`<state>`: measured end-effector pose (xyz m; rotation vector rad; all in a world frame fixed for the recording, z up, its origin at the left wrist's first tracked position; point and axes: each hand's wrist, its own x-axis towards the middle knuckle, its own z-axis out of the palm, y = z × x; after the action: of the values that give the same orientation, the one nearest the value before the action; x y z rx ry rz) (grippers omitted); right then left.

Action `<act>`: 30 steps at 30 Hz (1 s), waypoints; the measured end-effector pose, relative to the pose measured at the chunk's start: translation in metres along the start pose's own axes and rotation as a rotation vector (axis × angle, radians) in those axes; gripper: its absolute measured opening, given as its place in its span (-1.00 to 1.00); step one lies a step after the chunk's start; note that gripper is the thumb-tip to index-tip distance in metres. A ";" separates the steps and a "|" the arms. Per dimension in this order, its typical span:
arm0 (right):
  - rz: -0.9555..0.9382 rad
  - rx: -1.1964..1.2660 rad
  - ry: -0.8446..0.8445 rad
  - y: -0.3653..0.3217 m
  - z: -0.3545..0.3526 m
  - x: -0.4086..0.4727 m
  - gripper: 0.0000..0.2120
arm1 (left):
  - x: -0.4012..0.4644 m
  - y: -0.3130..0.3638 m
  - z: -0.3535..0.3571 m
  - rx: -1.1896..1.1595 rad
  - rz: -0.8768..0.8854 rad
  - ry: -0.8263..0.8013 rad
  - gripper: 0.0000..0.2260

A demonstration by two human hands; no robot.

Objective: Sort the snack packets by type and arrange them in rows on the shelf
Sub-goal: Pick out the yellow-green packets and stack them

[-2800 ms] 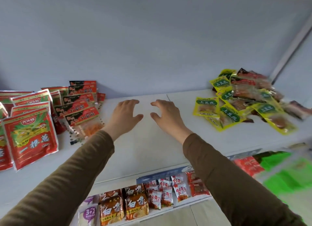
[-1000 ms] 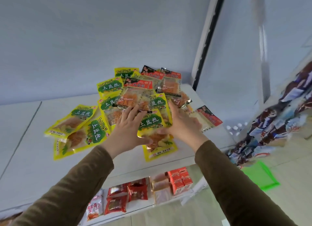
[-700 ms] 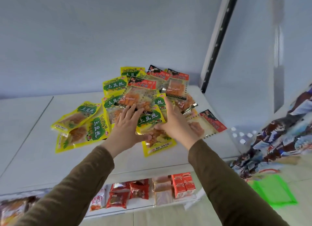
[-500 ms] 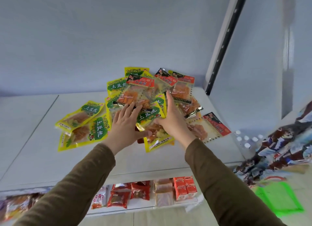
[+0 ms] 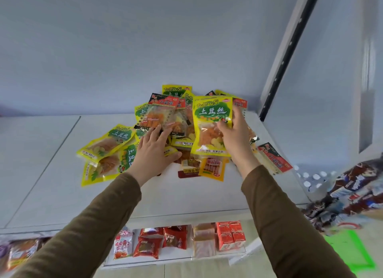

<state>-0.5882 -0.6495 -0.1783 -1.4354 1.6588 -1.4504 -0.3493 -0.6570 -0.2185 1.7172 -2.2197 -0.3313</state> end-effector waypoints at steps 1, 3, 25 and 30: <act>-0.001 0.035 0.012 -0.002 -0.004 0.003 -0.44 | 0.000 0.001 -0.002 -0.022 0.004 0.008 -0.30; -0.004 0.156 0.021 -0.008 -0.008 0.007 -0.47 | 0.001 0.007 -0.008 -0.145 0.039 0.074 -0.41; 0.221 0.196 -0.480 -0.074 0.132 -0.062 -0.79 | -0.025 -0.120 -0.119 -1.117 -0.307 0.097 -0.65; 0.614 0.462 -0.614 -0.081 0.153 -0.119 -0.73 | -0.007 -0.186 -0.135 -1.107 -0.416 -0.102 -0.77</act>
<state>-0.3868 -0.5896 -0.1807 -0.8686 1.1248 -0.8436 -0.1302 -0.6959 -0.1633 1.4329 -1.2054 -1.4285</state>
